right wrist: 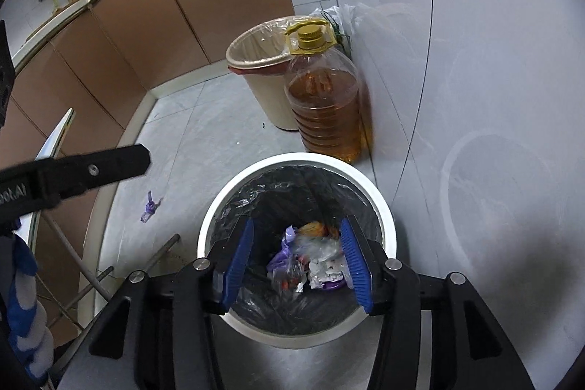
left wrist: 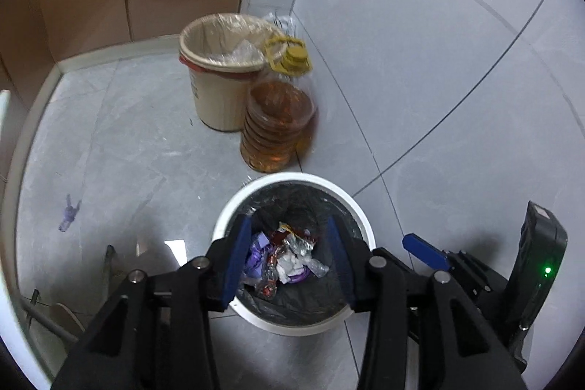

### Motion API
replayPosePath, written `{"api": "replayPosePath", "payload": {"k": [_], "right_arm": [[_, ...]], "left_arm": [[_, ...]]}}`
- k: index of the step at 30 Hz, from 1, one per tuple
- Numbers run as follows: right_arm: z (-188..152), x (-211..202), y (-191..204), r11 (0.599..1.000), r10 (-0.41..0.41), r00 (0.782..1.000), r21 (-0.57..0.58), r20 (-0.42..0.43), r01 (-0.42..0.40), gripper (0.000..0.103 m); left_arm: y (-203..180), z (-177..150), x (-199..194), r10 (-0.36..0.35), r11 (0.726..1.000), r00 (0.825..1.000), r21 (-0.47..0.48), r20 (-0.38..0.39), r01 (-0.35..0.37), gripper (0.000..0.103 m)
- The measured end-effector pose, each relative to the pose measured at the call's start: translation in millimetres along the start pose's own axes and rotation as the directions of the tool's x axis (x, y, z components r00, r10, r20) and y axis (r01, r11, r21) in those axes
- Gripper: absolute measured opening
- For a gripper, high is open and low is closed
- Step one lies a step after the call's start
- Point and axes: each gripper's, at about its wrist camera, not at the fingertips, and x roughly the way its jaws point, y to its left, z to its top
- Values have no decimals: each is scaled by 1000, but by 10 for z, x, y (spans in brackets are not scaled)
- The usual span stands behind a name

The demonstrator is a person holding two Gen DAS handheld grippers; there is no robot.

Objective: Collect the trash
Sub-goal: 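Move both tools back over the table toward the remaining trash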

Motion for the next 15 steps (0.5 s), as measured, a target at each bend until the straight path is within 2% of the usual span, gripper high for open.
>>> {"api": "replayPosePath", "payload": {"k": [4,6,11,15], "right_arm": [[-7,-219,139,1000,20,999,-18,41,-19,49],[-6,-371,249,999,35,997,-38,69,-33,49],[-30,-777,574,994,80,988,-87,134,-69,50],[-69,-1137,882,985,129,975,-140,182,-104,52]], "left_arm": [[90,-49,-417,41,999,996,-13,81,-40,42],[161,-99,-699,74,997,988,-28,134,-71,42],[353,-309,-1347,152,988,958,-62,243,-141,42],[491,-524,-1811,201,980,933,-67,297,-189,42]]}}
